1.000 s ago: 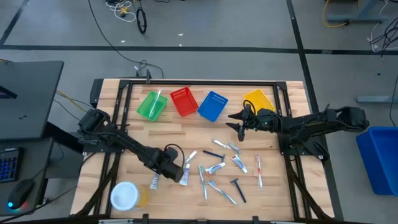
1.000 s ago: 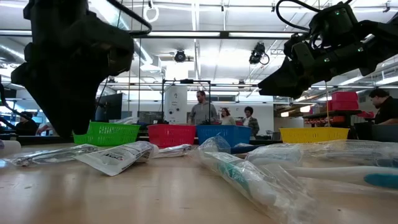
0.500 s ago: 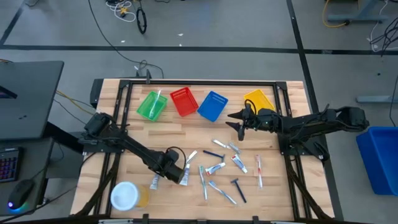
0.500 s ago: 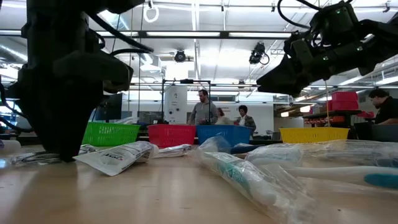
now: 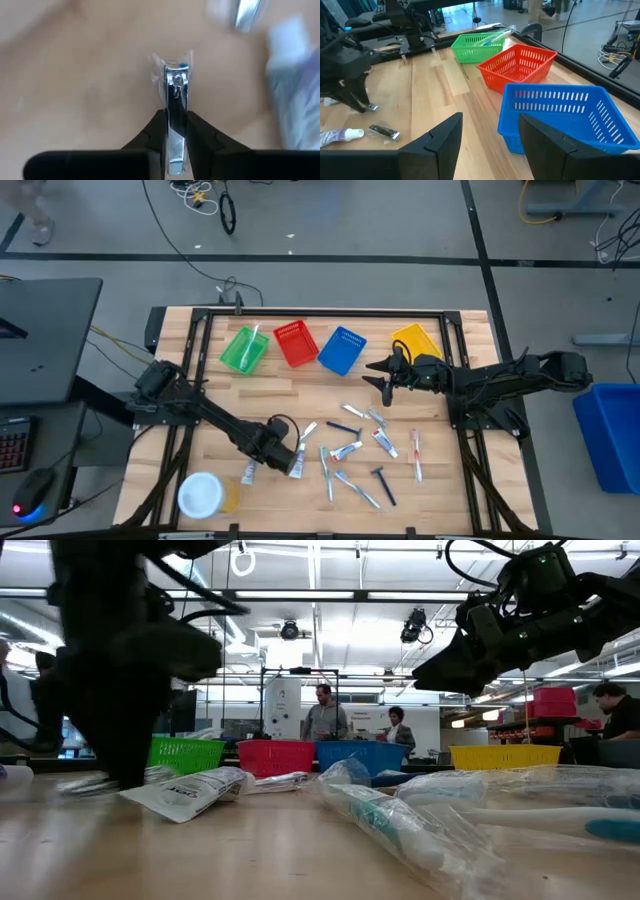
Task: Pick & Place Travel size toiletries
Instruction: Put the nail cutter into the red basket
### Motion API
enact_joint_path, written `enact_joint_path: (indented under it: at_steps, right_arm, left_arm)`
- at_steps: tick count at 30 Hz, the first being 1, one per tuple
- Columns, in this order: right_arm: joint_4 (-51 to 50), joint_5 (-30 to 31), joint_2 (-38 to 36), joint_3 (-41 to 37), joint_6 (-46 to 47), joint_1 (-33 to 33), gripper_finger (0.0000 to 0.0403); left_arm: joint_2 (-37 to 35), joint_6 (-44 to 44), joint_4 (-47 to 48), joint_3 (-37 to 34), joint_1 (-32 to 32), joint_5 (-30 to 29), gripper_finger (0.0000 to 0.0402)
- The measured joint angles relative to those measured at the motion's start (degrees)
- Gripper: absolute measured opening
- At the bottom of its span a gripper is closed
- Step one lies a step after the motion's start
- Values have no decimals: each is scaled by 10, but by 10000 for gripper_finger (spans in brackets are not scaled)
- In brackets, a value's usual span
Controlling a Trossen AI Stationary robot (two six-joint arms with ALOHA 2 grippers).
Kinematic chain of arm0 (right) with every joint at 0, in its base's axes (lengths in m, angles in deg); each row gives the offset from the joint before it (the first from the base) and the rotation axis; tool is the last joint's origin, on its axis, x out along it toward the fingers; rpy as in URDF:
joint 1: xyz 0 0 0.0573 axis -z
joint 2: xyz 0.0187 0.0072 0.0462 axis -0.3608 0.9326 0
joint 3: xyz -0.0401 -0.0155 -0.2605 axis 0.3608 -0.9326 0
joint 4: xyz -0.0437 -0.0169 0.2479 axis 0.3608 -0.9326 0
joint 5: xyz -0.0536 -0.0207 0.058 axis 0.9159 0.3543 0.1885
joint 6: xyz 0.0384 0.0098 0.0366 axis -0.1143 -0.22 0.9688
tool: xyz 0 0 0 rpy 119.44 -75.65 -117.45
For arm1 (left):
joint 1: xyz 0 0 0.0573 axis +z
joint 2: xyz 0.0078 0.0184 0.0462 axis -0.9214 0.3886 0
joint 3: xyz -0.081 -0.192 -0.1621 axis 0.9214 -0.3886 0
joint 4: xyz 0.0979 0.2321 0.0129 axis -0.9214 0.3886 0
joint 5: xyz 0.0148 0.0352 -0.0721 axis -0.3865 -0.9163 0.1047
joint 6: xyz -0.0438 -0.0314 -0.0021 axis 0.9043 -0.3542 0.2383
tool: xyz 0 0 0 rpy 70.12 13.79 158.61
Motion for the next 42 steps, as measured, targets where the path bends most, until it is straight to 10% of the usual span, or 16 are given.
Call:
enact_joint_path:
  at_steps: [18,30,42]
  right_arm:
    - [5,0,0,0,-24,0,203]
    - [0,0,0,0,-24,0,204]
    - [-20,0,0,0,2,0,201]
  left_arm:
    - [-141,-372,-9,5,254,-113,57]
    - [-108,-705,-178,6,456,8,59]
    - [-43,-797,-183,3,518,47,70]
